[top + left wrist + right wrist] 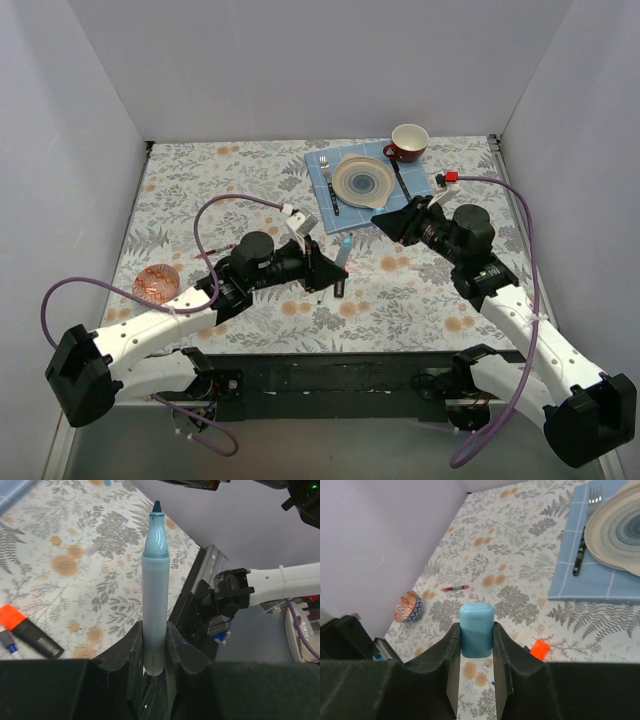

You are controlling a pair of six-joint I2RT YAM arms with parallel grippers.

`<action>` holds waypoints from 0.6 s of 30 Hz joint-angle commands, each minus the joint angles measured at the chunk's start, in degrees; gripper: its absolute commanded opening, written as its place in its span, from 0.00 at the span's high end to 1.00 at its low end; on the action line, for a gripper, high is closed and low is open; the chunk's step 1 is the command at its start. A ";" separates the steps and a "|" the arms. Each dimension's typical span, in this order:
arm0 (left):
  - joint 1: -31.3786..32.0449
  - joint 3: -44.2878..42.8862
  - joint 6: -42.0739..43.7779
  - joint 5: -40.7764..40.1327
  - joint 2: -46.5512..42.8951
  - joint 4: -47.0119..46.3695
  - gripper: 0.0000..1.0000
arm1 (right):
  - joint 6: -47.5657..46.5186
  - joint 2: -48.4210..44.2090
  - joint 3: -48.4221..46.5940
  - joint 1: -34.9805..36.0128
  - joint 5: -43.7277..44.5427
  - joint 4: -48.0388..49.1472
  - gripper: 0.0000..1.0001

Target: Insert the pens into the pen caps

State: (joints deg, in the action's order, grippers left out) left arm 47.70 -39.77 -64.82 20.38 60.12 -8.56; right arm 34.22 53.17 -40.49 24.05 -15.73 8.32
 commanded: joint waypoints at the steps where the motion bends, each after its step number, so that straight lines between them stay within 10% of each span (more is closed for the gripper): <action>1: 3.71 -0.74 -4.26 -1.39 3.42 -8.14 1.00 | 4.01 -1.92 -1.08 2.57 1.65 7.68 0.99; 18: 6.00 -5.49 -3.39 -5.62 9.05 -8.14 1.00 | 5.69 -7.64 0.67 5.83 4.30 7.42 0.99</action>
State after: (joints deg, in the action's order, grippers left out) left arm 53.39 -42.78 -68.47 16.32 69.43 -15.66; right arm 39.53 46.63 -40.38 29.28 -11.90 13.41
